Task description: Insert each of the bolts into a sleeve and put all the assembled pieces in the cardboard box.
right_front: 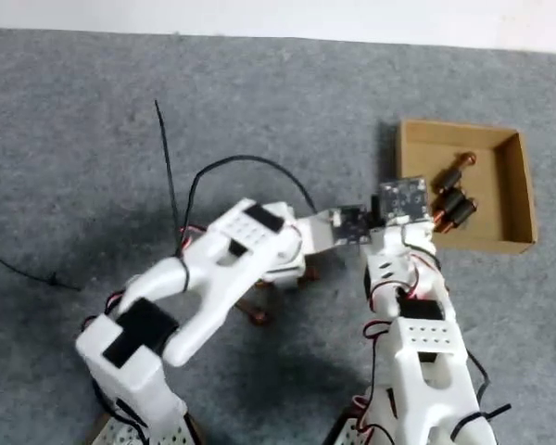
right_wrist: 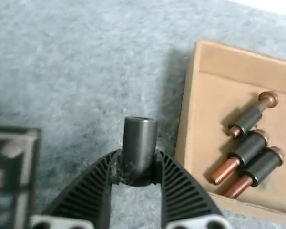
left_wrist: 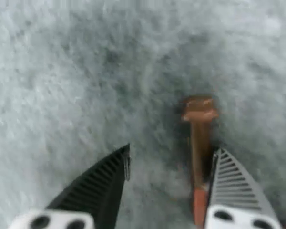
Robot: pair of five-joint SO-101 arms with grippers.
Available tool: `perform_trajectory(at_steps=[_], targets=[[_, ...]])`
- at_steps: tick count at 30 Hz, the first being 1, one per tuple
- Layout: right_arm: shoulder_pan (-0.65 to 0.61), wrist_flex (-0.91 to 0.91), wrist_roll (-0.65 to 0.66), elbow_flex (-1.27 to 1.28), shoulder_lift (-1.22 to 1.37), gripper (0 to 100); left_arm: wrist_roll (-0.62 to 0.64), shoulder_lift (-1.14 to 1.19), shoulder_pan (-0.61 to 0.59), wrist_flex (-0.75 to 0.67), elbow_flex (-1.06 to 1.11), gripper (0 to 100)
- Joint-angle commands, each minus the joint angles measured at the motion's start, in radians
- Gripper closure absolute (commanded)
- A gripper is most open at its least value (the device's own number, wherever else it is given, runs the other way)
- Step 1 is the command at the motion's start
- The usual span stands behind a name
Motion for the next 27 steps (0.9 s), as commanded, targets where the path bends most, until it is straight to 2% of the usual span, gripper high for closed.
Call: perform_trajectory(at_steps=[1, 5, 14, 16, 21, 24, 27], targets=[[-0.005, -0.039, -0.006, -0.01, -0.027, 99.3, -0.008, 0.105, 0.019, 0.061, -0.142, 74], [-0.005, -0.041, -0.006, -0.01, -0.027, 99.3, -0.014, 0.153, 0.025, 0.192, -0.237, 74], [-0.001, -0.041, -0.006, -0.01, -0.027, 99.3, -0.014, 0.219, 0.028, 0.278, -0.32, 75], [-0.001, -0.041, -0.006, -0.01, -0.027, 99.3, -0.014, 0.229, 0.027, 0.298, -0.335, 78], [0.001, -0.041, -0.006, -0.01, -0.027, 99.3, -0.009, 0.246, 0.027, 0.347, -0.36, 97], [0.001, -0.041, -0.006, -0.01, -0.027, 99.3, 0.0, 0.243, 0.027, 0.342, -0.354, 99], [0.002, -0.041, -0.003, -0.01, -0.027, 99.3, 0.071, 0.242, 0.024, 0.339, -0.352, 99]])
